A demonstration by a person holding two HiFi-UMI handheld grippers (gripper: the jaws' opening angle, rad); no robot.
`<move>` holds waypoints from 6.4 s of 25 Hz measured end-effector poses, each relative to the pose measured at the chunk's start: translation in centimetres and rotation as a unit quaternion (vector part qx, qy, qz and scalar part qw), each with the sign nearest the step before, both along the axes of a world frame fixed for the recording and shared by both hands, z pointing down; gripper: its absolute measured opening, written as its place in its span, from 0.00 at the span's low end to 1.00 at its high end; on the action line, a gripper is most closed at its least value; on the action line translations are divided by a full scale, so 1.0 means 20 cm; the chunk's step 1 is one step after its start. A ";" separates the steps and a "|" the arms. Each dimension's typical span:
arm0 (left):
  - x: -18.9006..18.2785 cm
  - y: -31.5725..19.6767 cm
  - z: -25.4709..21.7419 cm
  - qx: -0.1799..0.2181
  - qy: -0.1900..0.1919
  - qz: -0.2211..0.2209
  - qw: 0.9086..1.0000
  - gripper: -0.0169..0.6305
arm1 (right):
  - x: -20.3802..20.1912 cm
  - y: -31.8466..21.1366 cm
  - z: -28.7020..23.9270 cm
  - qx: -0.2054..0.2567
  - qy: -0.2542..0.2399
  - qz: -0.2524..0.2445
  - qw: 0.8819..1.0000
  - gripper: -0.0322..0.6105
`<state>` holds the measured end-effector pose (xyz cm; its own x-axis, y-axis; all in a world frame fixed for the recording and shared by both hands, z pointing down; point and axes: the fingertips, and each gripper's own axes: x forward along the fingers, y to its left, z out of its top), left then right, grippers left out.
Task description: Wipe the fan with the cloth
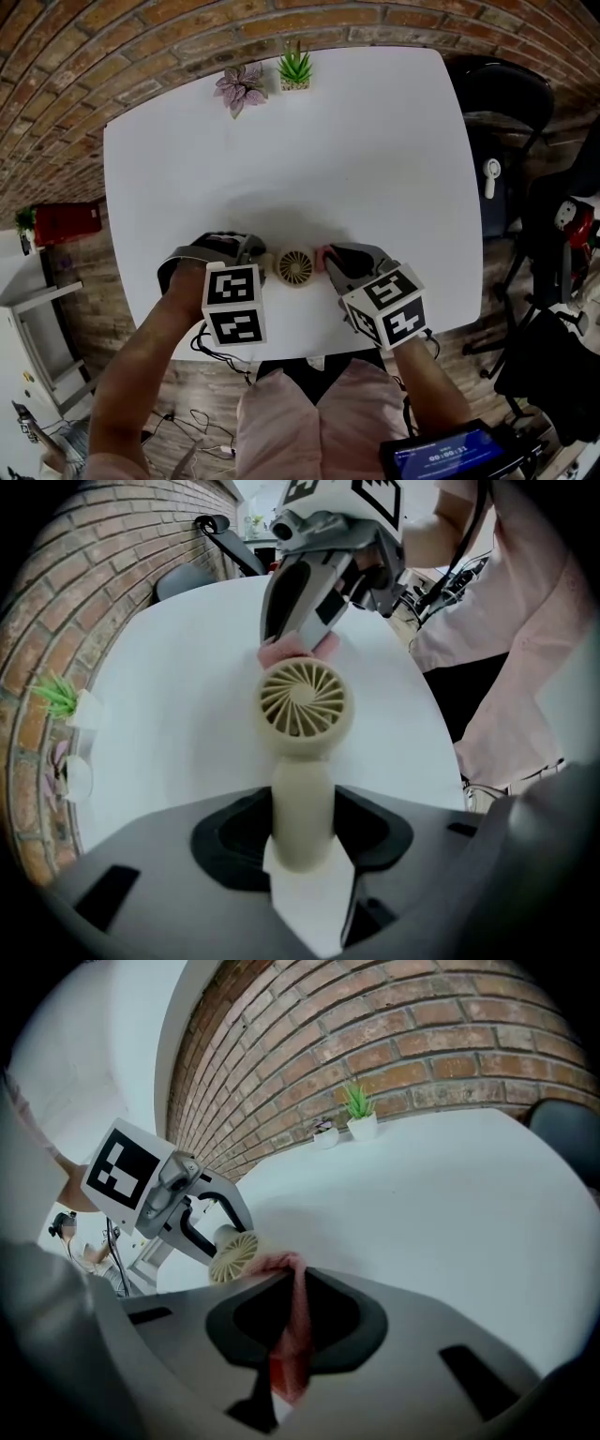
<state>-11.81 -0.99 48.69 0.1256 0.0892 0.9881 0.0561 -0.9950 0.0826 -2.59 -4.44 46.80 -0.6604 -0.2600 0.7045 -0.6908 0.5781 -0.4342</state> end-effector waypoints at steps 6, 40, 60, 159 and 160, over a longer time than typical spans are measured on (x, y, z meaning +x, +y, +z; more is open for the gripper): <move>0.02 0.01 0.00 0.009 -0.016 0.041 0.999 0.33 | 0.00 0.00 0.00 0.008 0.004 -0.018 1.000 0.11; 0.05 0.07 0.02 0.033 -0.083 0.214 0.973 0.33 | -0.11 0.01 0.00 0.031 0.020 -0.118 0.992 0.11; 0.06 0.08 0.02 0.045 -0.102 0.245 0.963 0.33 | -0.14 -0.04 -0.08 0.071 -0.010 -0.201 0.977 0.11; 0.38 0.41 -0.10 -0.176 0.168 -0.152 0.958 0.63 | 0.20 0.62 -0.33 0.158 0.013 -0.256 0.953 0.11; 0.40 0.42 -0.10 -0.178 0.172 -0.149 0.958 0.63 | 0.20 0.62 -0.33 0.158 0.012 -0.255 0.954 0.11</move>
